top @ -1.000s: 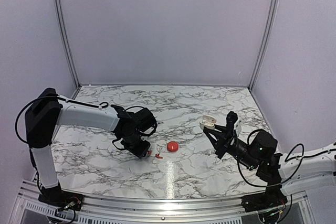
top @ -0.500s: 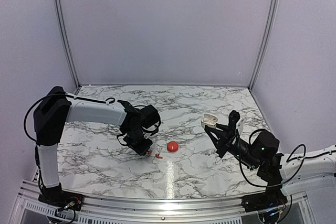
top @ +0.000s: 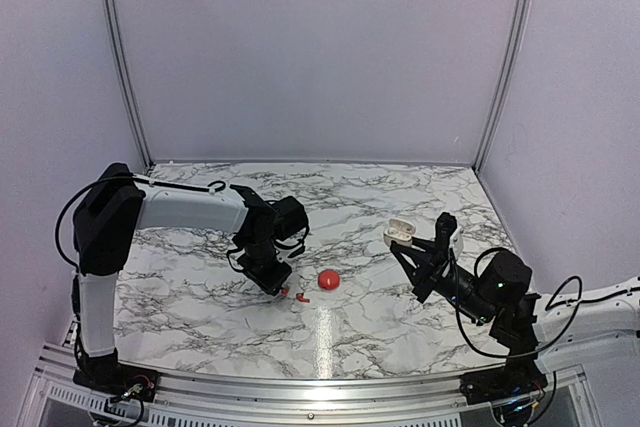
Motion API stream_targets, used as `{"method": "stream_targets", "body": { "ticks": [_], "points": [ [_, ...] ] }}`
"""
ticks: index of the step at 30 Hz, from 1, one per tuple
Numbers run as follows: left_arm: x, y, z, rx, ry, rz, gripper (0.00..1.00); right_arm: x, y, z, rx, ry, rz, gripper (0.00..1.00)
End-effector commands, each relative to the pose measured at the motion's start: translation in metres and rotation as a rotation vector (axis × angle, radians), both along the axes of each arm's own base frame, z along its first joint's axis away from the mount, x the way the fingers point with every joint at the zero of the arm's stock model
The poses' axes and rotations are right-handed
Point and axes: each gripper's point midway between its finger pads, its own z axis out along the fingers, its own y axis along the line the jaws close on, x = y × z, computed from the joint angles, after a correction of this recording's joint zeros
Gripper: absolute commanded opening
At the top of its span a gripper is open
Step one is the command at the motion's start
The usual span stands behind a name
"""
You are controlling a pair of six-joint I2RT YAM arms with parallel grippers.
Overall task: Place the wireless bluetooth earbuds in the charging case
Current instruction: Pick up the right earbud from the center of the board.
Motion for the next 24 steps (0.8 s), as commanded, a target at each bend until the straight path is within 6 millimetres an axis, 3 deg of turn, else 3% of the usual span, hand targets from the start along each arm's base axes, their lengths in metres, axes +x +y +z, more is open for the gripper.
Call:
{"method": "stream_targets", "body": {
  "ticks": [1, 24],
  "points": [
    [0.003, 0.02, -0.022, 0.099, 0.02, -0.018, 0.39, 0.003, -0.005, 0.005, 0.016, -0.012, -0.021, 0.0],
    [0.006, 0.027, -0.029, 0.079, 0.12, -0.239, 0.33, 0.003, -0.002, 0.007, 0.02, -0.006, -0.014, 0.0]
  ]
}}
